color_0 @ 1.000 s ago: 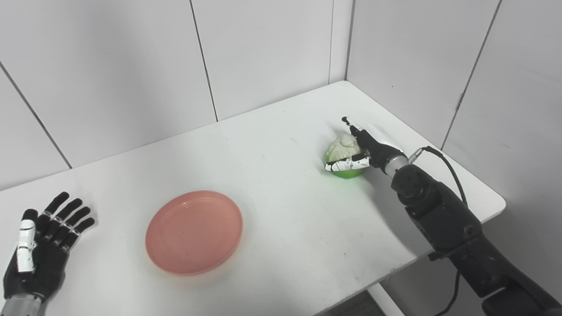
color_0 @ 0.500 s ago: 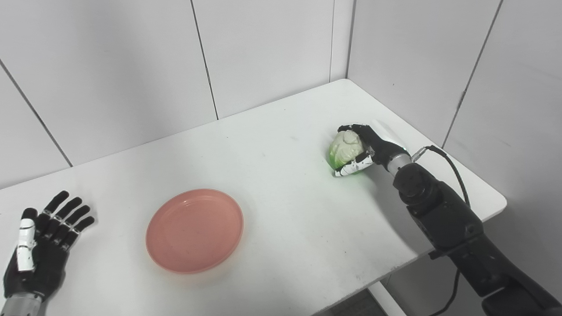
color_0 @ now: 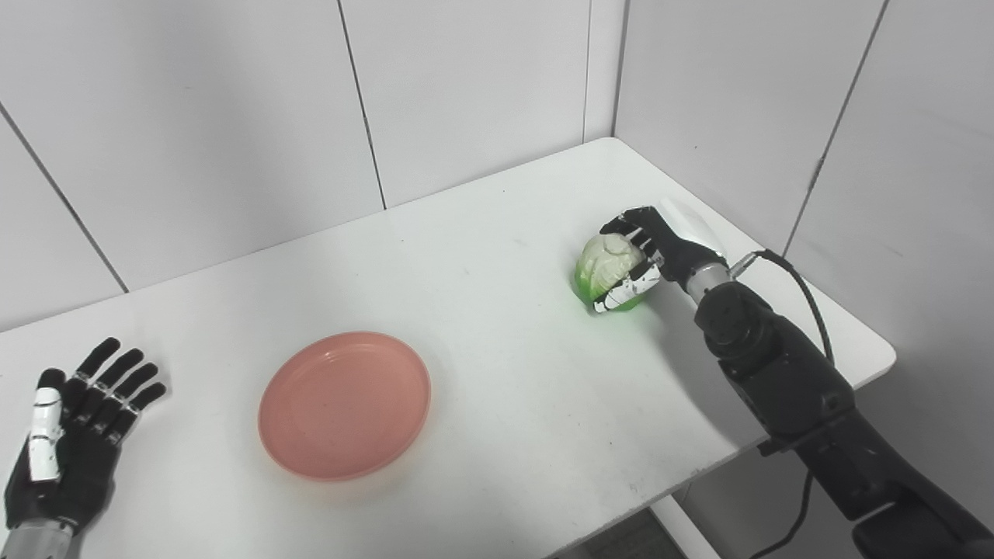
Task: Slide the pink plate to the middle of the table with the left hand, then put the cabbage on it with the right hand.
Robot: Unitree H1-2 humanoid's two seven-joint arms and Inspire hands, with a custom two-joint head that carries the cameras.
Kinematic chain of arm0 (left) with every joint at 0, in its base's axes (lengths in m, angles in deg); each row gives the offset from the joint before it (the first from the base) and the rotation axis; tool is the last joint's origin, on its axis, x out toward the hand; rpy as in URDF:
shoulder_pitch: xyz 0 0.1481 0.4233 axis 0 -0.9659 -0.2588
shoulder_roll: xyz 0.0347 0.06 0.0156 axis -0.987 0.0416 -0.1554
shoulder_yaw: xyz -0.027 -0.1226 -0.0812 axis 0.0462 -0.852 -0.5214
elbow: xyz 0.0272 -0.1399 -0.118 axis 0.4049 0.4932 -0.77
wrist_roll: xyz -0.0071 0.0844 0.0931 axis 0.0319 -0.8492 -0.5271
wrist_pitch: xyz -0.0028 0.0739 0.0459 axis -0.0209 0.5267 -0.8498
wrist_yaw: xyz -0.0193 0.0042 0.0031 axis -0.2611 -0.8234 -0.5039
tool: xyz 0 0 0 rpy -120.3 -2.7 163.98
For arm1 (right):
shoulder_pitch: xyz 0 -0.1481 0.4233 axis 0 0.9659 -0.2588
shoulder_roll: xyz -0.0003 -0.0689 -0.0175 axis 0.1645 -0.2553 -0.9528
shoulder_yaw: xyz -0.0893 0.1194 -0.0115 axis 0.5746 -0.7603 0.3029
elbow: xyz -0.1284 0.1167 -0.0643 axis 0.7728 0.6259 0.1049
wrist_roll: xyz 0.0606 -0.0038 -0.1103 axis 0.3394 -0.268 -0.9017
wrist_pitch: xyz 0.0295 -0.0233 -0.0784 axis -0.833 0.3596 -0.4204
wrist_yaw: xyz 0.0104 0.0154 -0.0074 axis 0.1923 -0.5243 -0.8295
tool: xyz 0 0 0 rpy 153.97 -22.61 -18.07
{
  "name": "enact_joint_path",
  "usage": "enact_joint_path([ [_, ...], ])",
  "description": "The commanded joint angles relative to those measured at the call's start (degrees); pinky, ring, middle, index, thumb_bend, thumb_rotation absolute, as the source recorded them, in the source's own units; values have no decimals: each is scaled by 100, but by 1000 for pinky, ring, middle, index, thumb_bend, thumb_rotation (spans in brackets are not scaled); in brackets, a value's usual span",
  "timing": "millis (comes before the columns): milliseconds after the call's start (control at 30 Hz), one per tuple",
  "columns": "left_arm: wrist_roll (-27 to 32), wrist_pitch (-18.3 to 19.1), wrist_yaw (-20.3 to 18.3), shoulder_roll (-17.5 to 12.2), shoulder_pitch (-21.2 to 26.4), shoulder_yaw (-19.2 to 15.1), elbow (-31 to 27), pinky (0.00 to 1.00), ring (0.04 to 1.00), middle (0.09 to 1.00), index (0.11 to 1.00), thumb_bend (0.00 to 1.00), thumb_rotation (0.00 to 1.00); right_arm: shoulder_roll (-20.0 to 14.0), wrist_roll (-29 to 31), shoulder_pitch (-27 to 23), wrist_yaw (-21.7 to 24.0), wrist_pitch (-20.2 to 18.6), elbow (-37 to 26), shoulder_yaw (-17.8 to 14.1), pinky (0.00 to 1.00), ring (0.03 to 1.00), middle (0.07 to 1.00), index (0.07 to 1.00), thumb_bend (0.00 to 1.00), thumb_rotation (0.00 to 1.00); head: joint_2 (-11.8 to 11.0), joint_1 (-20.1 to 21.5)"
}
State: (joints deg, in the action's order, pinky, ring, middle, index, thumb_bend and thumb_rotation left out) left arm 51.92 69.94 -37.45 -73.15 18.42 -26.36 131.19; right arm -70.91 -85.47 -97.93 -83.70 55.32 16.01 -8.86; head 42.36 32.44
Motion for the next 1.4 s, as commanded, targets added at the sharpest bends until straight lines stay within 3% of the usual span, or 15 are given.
enact_joint_path([
  [0, -104, 314, 113, 93, -523, 30, 230, 727, 767, 778, 785, 675, 799, -43, -6, -78, -55, 46, 31, -53, 404, 448, 470, 503, 528, 0, -1, -26],
  [100, -92, 329, 111, 103, -530, 28, 208, 733, 771, 783, 790, 681, 791, -33, 53, -56, -116, 136, 5, -97, 381, 434, 461, 512, 527, 0, -1, -26],
  [433, -89, 392, 113, 164, -576, 71, 36, 746, 782, 792, 804, 668, 812, -69, -10, -108, -65, -155, -520, -215, 441, 454, 458, 517, 527, 0, -41, -105],
  [500, -71, 448, 125, 182, -592, 70, -32, 760, 790, 803, 815, 659, 817, -56, -15, -119, -52, -203, -580, -229, 518, 461, 460, 516, 527, 0, -48, -120],
  [667, -97, 516, 193, 222, -645, 84, -200, 768, 798, 811, 823, 656, 822, -37, -17, -137, 19, -293, -704, -227, 558, 474, 462, 515, 528, 0, -61, -163],
  [933, -98, 595, 315, 324, -693, 112, -389, 782, 809, 821, 831, 679, 808, -20, -3, -265, 256, -242, -1153, -129, 424, 452, 460, 516, 527, 0, -92, -296],
  [1133, -68, 758, 419, 449, -803, 175, -792, 803, 822, 831, 836, 685, 803, 133, -96, -503, 497, -480, -1636, 44, 409, 443, 459, 516, 527, 0, -112, -424],
  [1367, -90, 911, 575, 603, -927, 254, -1218, 824, 836, 845, 849, 658, 828, 266, -210, -803, 803, -438, -1925, 460, 389, 433, 465, 508, 528, 0, -132, -668],
])
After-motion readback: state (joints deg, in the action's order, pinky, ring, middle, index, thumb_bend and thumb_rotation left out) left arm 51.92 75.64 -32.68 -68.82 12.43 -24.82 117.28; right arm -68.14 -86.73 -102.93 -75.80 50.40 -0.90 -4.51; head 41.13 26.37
